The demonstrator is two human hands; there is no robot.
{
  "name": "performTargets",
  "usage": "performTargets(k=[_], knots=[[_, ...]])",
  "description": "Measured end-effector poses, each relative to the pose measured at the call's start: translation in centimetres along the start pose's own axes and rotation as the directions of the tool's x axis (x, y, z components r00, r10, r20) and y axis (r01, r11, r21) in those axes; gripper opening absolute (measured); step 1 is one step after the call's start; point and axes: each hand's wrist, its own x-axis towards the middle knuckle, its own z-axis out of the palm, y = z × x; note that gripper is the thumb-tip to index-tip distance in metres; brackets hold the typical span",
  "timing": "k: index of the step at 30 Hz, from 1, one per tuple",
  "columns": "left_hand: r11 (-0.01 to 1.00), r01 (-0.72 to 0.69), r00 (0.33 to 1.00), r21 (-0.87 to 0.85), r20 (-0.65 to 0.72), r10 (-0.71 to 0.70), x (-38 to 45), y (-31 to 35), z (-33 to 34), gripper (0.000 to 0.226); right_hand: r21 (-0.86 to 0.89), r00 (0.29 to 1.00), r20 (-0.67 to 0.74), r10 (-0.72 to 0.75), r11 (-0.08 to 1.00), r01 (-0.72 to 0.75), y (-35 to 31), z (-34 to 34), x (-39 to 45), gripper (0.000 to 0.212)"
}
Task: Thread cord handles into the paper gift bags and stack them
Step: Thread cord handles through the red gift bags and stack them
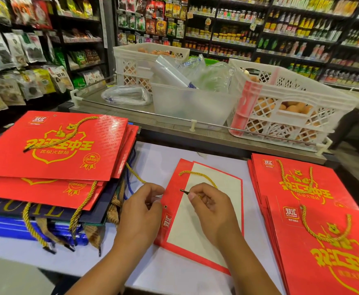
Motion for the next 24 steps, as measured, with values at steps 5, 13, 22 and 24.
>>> performTargets(k=[5,13,22,24], knots=[[0.998,0.003,1.0,-0.057,0.016,-0.002,0.2,-0.4,-0.2,0.039,-0.119,0.998,0.066,-0.024,0.992,0.032,0.1,-0.7,0.4,0.013],[0.984,-0.086,0.973,-0.158,0.2,0.117,0.0,-0.3,0.1,0.047,-0.1,0.995,0.09,-0.034,0.994,0.043,0.0,-1.2,0.4,0.012],[0.993,-0.05,0.988,-0.105,0.142,0.065,0.4,-0.4,0.3,0.019,0.027,1.0,0.012,-0.018,0.999,0.018,-0.5,-0.8,0.0,0.014],[0.994,-0.105,0.98,-0.035,0.165,0.109,0.5,-0.6,0.2,0.014,-0.025,0.999,0.025,-0.036,0.999,0.036,-0.4,-0.6,0.0,0.017]])
